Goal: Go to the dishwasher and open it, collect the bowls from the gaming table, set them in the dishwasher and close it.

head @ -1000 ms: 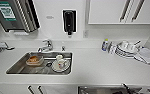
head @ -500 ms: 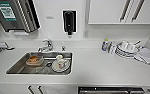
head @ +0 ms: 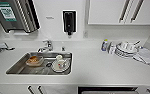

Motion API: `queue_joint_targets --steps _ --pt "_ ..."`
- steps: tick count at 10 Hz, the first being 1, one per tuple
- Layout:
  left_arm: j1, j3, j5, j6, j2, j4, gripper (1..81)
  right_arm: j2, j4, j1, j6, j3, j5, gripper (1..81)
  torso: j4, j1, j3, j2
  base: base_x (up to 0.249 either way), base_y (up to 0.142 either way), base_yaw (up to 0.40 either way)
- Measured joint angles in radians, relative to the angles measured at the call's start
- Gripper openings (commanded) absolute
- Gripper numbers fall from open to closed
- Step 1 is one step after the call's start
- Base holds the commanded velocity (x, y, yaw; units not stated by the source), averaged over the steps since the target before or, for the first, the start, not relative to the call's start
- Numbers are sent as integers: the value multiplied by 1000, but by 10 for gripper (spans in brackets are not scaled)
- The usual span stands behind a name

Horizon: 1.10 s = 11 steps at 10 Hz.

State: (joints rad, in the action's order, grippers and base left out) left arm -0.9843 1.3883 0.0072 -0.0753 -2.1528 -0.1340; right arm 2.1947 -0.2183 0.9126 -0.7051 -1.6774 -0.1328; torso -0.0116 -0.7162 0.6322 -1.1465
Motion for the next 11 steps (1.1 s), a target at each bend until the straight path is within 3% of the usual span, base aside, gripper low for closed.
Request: queue_joint_targets --steps 3,5,11 --pt "-8 1 0 0 -6 0 811 16 -16 81 3 -14 -55 811 2 2 -1 -1 0 0 0" --pt "-10 2 -1 -1 -8 0 811 37 -5 141 6 -34 20 811 3 3 -1 -2 0 0 0" --pt "-8 4 -7 -3 -12 0 811 65 -8 115 6 -70 4 811 4 5 -1 -2 -44 0 0"
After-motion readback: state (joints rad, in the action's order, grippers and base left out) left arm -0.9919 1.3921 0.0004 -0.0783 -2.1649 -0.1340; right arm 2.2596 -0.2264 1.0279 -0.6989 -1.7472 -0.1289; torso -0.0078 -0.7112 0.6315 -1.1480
